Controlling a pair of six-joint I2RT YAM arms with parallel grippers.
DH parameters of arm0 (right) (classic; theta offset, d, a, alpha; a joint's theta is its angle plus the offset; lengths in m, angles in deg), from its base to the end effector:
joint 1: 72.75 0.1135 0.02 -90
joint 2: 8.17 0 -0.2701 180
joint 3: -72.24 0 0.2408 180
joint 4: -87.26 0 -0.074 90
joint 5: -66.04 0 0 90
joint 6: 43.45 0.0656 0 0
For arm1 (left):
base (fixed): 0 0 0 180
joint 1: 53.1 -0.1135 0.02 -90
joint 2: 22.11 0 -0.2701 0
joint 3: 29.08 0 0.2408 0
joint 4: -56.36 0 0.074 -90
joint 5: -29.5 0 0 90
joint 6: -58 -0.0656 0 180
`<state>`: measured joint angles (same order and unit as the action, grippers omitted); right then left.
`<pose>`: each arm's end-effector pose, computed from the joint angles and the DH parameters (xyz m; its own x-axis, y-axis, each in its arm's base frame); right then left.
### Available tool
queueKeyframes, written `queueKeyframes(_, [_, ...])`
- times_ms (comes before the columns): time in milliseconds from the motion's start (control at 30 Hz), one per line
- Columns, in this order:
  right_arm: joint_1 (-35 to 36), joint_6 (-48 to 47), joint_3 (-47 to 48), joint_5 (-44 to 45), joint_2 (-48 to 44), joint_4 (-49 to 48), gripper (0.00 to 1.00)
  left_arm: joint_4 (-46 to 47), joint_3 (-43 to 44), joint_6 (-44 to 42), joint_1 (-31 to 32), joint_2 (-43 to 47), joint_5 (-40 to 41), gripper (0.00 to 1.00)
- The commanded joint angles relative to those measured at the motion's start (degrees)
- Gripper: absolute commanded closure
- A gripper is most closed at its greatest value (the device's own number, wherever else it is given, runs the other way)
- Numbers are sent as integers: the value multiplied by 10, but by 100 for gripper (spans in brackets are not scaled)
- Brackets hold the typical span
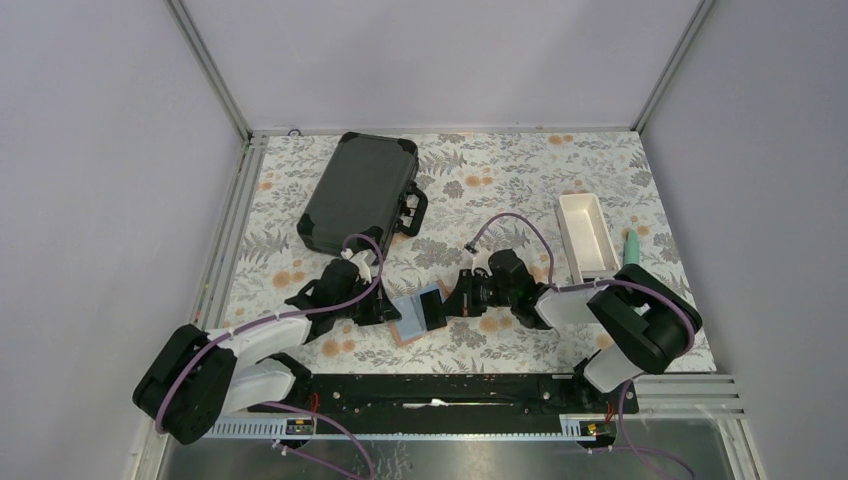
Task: Put the credit cards into the card holder
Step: Insert the credit card into the card holder.
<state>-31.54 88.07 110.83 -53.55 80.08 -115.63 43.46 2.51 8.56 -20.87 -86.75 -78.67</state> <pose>0.1928 0.2119 0.1409 -0.8533 0.0189 -0.5210 -0.4527 0.4690 0.7584 0.1591 -0.1245 0.1283 -0.9107 -0.1562 -0.3825 0.1290 0.7720 -0.6224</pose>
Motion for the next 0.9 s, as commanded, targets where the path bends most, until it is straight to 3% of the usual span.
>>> queueKeyframes(0, [12,19,6,-13,17,-57,100,-26,8,-12,-4,-13,32,70])
queueKeyframes(167, [12,40,5,-15,36,-82,100,-33,9,-18,-4,-17,36,77])
queueKeyframes(867, [19,33,18,-18,87,-83,100,-33,15,-25,-7,-29,33,82])
